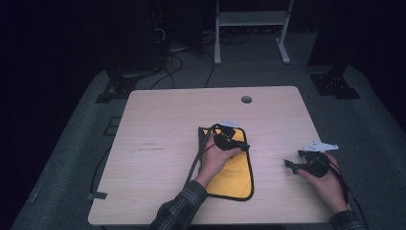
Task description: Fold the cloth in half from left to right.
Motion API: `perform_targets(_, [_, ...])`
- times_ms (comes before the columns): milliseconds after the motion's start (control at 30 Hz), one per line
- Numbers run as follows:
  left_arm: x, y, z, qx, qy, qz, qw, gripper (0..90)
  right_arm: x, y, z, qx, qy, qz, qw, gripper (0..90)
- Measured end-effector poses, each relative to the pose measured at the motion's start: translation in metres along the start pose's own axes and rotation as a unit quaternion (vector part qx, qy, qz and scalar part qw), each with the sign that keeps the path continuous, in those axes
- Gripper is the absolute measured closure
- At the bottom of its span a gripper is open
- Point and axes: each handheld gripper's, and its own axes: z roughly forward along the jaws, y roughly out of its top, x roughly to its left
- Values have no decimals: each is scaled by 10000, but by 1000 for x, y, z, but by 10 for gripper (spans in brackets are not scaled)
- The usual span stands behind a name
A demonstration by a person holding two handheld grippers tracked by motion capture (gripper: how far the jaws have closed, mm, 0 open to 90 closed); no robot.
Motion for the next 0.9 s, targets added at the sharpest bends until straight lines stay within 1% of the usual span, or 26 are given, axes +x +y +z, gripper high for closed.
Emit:
perform_targets(33, [-1, 1, -7, -11, 3, 44, 10000, 664, 0, 0, 0, 0, 0, -1, 10000, 249])
perform_targets(100, [-4, 2, -25, -153, 55, 153, 9998, 651, 0, 0, 0, 0, -1, -1, 10000, 250])
perform_targets(200, [-6, -4, -53, -235, 212, 237, 9992, 626, 0, 0, 0, 1, -2, 0, 10000, 250])
perform_targets(267, [-3, -15, -70, -258, 348, 236, 9988, 616, 0, 0, 0, 4, -2, -1, 10000, 250])
perform_targets(367, [4, -35, -93, -233, 573, 154, 9980, 602, 0, 0, 0, 3, -3, -2, 10000, 250])
perform_targets(400, [7, -43, -99, -232, 619, 93, 9978, 600, 0, 0, 0, 3, -3, -1, 10000, 250])
perform_targets(467, [14, -58, -109, -185, 772, 32, 9968, 589, 0, 0, 0, 3, -4, -1, 10000, 250])
perform_targets(500, [18, -64, -113, -170, 863, 8, 9961, 584, 0, 0, 0, 4, -6, 1, 10000, 250])
perform_targets(567, [31, -75, -120, -149, 1026, -139, 9945, 581, 0, 0, 0, 5, -8, 4, 10000, 250])
perform_targets(633, [44, -79, -125, -145, 1205, -258, 9923, 598, 0, 0, 0, 6, -8, 8, 10000, 249])
perform_targets(667, [51, -80, -125, -116, 1252, -324, 9915, 609, 0, 0, 0, 7, -9, 9, 10000, 248])
perform_targets(767, [66, -80, -122, -28, 1347, -473, 9898, 629, 0, 0, 0, 7, -12, 10, 10000, 246])
perform_targets(833, [75, -79, -116, 6, 1393, -531, 9888, 631, 0, 0, 0, 6, -13, 15, 10000, 246])
perform_targets(900, [79, -76, -109, 17, 1364, -578, 9890, 628, 0, 0, 0, 8, -15, 22, 10000, 246])
